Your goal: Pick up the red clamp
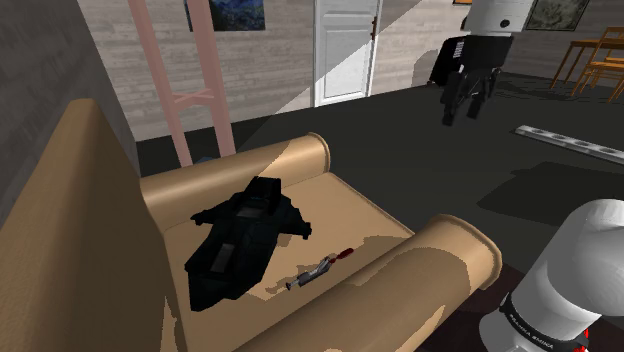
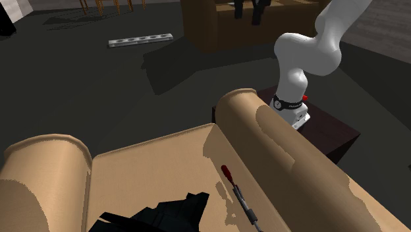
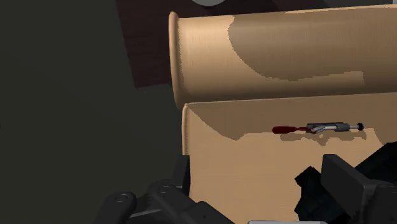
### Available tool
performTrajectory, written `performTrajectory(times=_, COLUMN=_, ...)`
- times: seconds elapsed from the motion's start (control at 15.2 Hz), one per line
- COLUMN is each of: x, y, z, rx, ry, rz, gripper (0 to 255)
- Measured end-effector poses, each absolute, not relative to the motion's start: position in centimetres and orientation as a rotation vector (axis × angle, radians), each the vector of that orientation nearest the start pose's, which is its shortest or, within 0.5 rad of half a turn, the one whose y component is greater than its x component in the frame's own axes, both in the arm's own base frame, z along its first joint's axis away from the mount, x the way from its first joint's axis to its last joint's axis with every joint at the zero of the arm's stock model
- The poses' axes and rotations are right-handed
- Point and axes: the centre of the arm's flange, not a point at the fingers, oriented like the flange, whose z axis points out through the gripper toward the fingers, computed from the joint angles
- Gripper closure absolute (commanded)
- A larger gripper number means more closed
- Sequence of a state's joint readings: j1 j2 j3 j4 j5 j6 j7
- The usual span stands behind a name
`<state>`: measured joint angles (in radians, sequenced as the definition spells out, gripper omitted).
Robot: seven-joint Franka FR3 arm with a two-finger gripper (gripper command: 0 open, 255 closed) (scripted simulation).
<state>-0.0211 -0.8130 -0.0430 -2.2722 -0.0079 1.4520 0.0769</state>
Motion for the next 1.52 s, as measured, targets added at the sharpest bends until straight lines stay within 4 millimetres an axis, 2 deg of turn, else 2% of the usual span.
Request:
performTrajectory(times=0.2, x=28.8, y=-1.4, z=61.5, rx=-3.109, ry=0.248, rz=0.021, gripper=0)
performTrajectory(times=0.46, x=30.2, y=1.4, z=58.0, rx=-3.092, ry=0.402, rz=0.05, gripper=0)
performTrajectory(times=0.79, x=31.5, y=5.0, z=52.3, rx=-3.058, ry=0.611, rz=0.087, gripper=0)
performTrajectory(times=1.06, x=33.5, y=8.2, z=48.5, rx=-3.021, ry=0.774, rz=0.117, gripper=0)
performTrajectory(times=1.52, x=36.8, y=12.5, z=41.1, rx=-2.933, ry=1.057, rz=0.166, gripper=0)
